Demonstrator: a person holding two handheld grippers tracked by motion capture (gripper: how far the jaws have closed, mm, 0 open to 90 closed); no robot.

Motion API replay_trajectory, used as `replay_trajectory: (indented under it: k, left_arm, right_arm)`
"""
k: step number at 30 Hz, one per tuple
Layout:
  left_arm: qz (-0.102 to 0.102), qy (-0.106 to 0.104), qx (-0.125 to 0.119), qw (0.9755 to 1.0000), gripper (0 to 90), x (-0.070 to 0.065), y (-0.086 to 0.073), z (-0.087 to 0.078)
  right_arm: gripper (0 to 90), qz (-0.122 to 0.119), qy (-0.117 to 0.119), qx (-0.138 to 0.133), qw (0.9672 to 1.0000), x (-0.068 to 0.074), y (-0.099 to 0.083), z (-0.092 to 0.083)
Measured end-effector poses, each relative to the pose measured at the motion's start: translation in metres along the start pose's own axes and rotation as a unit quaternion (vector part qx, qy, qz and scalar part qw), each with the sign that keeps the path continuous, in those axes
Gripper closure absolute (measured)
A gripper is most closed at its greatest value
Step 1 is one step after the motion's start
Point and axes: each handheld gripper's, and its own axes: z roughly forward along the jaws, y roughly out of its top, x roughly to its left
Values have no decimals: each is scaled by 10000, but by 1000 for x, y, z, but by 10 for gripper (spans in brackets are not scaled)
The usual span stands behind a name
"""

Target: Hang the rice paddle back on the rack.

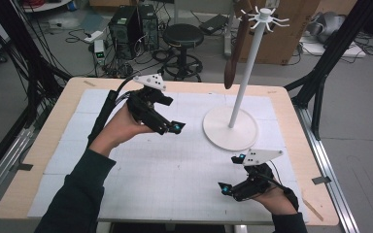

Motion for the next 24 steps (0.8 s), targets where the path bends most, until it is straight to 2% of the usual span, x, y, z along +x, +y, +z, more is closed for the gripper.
replay_trajectory:
  k: [7,20,24]
  left_arm:
    - [90,56,47,9999,16,-10,-25,-8]
    - [-90,157,-47,9998,17,-15,-74,-19]
    - [-1,137,-45,9999,17,-19,-86,-23]
  right_arm:
    - [1,-21,-37,-30,10000,0,1,-1]
    - [1,-45,-41,-5,10000,-1,2,-1]
    - [1,-29,-50,10,10000,-1,2,0]
